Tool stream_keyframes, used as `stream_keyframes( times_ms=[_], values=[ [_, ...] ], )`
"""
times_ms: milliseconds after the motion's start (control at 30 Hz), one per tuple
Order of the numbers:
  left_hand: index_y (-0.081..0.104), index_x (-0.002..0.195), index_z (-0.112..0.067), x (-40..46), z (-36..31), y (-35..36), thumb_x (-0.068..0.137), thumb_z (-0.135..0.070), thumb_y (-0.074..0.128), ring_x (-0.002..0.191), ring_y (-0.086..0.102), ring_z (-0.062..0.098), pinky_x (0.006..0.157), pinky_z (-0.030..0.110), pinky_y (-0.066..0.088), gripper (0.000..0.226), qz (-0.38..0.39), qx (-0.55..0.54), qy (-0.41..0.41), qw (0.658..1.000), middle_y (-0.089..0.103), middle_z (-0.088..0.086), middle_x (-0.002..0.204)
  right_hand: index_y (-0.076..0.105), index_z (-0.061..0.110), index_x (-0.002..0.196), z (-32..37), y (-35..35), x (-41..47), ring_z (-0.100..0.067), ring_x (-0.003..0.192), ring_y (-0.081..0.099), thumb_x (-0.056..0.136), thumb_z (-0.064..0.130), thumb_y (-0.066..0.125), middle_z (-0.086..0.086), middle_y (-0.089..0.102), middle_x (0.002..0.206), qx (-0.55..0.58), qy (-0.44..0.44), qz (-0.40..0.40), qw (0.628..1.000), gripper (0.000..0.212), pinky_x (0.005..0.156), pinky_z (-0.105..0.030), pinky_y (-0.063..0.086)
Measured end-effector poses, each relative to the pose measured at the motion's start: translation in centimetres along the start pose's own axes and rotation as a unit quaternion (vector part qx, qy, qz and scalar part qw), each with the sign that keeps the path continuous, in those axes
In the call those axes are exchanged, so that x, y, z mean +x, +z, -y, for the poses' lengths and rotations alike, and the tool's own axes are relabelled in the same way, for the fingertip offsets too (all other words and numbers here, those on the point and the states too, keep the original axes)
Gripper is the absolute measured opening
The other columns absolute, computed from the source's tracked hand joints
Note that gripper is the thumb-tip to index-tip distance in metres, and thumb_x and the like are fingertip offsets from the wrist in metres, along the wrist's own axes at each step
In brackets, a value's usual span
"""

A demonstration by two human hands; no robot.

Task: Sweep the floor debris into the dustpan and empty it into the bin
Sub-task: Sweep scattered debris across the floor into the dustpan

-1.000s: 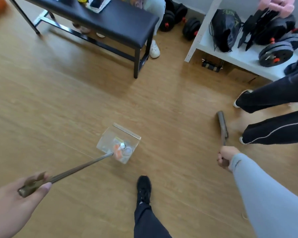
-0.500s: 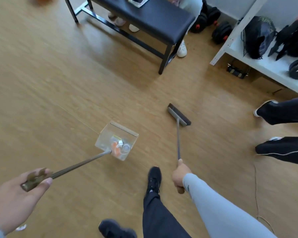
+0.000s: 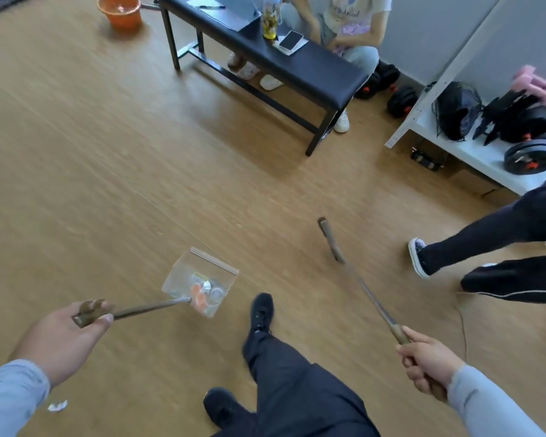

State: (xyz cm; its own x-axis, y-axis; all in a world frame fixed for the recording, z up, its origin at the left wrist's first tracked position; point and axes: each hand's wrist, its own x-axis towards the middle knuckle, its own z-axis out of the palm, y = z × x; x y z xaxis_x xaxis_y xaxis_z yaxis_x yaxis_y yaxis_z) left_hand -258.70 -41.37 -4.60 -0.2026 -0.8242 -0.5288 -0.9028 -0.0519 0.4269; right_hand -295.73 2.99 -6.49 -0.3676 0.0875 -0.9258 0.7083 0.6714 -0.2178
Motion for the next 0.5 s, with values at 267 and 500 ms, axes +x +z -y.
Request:
stream_keyframes(
  times_ms=[267, 500],
  values=[
    [0.066, 0.083, -0.052, 7.0, -0.6, -2.8, 0.077, -0.043, 0.078, 0.091, 0.066, 0.024, 0.081, 0.041, 0.05, 0.015, 0.027, 0.029, -0.012, 0.999, 0.073, -0.013, 0.093, 0.049, 0.008, 0.09, 8.6, 7.2, 6.6, -0.015, 0.027, 0.038, 0.098, 0.004, 0.038, -0.004, 0.041, 0.041, 0.03, 0.063, -0.049, 0.996, 0.014, 0.033, -0.016, 0.037],
    [0.068, 0.086, -0.047, 14.3, -2.7, -6.1, 0.083, -0.031, 0.078, 0.083, 0.066, 0.026, 0.076, 0.04, 0.05, 0.019, 0.039, 0.047, -0.037, 0.997, 0.075, -0.007, 0.085, 0.054, 0.0, 0.115, 18.0, 28.2, 7.2, -0.019, 0.038, 0.047, 0.087, 0.001, 0.038, -0.01, 0.052, 0.063, 0.008, 0.052, 0.07, 0.996, 0.032, 0.045, -0.022, 0.042]
  ],
)
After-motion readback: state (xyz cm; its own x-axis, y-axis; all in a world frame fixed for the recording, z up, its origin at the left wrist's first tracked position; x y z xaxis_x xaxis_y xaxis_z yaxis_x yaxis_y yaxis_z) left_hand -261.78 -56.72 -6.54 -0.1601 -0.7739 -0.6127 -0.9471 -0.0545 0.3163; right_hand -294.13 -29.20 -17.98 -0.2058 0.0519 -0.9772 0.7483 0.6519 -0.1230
